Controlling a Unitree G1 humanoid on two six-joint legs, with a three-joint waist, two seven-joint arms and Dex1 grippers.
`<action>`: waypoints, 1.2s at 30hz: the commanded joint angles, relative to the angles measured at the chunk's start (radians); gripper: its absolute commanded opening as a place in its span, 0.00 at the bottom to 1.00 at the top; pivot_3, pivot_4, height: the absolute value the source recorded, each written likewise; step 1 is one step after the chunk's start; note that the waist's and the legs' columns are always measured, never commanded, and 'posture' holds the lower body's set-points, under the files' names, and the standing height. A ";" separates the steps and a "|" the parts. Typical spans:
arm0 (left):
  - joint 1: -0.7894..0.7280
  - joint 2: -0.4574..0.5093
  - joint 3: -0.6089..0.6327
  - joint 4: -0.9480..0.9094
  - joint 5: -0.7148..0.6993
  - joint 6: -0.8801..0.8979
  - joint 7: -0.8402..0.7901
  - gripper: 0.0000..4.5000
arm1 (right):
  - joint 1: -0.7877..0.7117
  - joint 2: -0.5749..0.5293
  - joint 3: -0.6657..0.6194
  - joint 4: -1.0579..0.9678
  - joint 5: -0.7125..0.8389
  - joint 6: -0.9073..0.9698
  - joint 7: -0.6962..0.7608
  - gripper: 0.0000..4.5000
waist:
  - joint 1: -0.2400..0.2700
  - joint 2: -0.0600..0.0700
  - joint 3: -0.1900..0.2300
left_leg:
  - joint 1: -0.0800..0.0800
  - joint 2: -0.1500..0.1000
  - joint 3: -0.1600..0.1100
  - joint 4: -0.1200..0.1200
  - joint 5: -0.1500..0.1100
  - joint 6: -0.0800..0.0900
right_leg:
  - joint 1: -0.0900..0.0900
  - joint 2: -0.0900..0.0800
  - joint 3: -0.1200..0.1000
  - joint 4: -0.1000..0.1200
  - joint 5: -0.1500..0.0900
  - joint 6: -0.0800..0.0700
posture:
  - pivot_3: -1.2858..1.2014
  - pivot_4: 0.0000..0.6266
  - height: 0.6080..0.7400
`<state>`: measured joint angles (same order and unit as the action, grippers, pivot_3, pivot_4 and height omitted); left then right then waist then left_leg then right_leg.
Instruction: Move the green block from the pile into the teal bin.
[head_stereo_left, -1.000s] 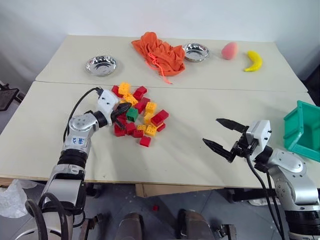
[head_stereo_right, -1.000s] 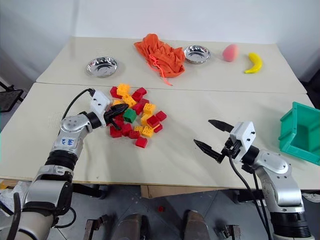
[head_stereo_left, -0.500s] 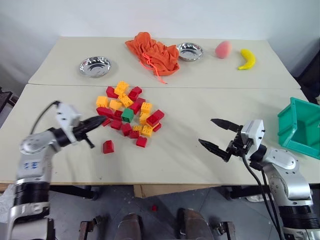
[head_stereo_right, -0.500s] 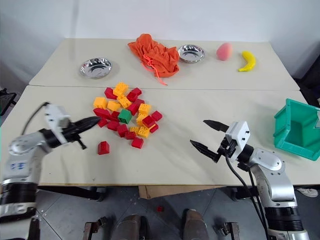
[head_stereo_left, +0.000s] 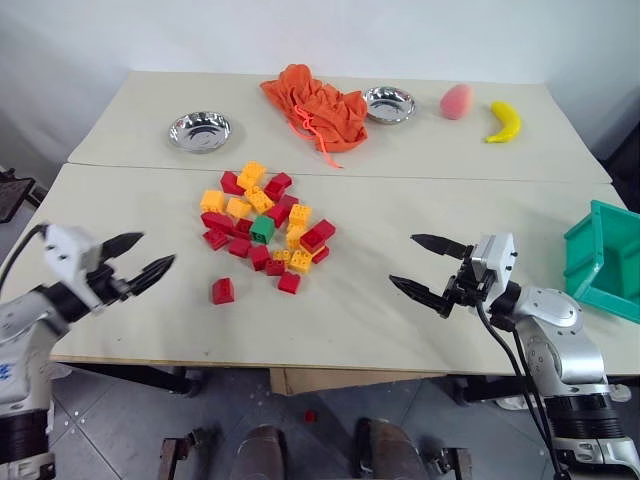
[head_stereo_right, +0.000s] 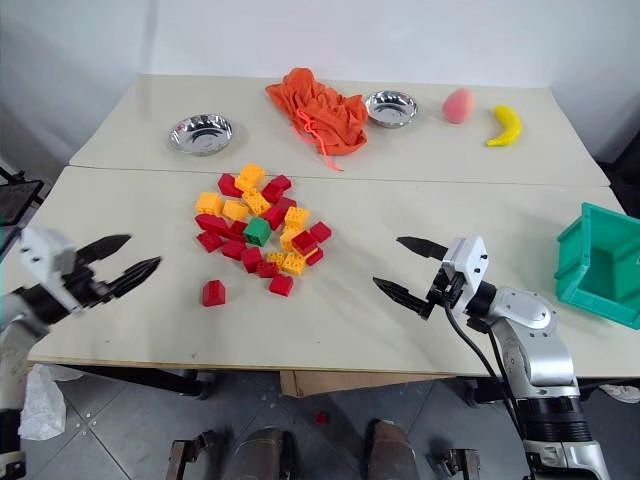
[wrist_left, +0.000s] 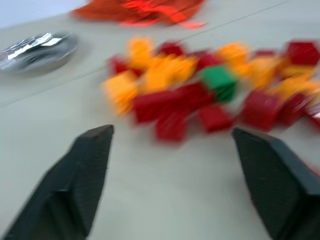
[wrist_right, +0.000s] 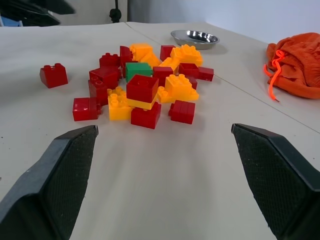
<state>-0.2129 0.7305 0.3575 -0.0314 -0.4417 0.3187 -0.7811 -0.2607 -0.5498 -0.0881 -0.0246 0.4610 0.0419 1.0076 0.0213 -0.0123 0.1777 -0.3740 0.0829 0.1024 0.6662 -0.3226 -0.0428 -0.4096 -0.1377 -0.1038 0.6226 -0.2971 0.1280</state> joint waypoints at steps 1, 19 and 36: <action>-0.114 0.019 -0.145 -0.097 0.020 0.241 0.078 0.89 | -0.006 0.005 -0.018 -0.010 0.002 -0.017 -0.008 1.00 | 0.000 0.000 0.000 | 0.000 0.000 0.000 0.000 0.000 0.000 | 0.000 0.000 0.000 0.000 0.000 0.000 | 0.52 0.24 1.00; -0.700 -0.100 -0.605 0.344 0.296 0.549 0.124 0.89 | 0.084 -0.041 -0.038 -0.193 0.034 0.041 -0.020 1.00 | -0.005 -0.001 0.000 | 0.000 0.001 0.001 0.000 0.001 -0.001 | -0.001 0.003 0.002 -0.001 0.000 0.000 | 0.52 0.24 1.00; -0.846 -0.147 -0.550 0.609 0.338 0.107 -0.113 0.32 | 0.181 -0.115 -0.114 -0.289 0.069 0.091 -0.058 1.00 | 0.004 -0.002 0.001 | 0.000 0.000 0.002 0.001 0.001 -0.001 | -0.001 0.003 0.003 -0.001 0.000 0.000 | 0.52 0.24 1.00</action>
<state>-0.9993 0.5636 -0.2238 0.5828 -0.0970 0.5355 -0.8251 -0.0900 -0.6529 -0.1536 -0.2714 0.5263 0.1533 0.9605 0.0257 -0.0147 0.1789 -0.3750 0.0833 0.1041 0.6677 -0.3220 -0.0437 -0.4110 -0.1350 -0.1014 0.6219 -0.2970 0.1282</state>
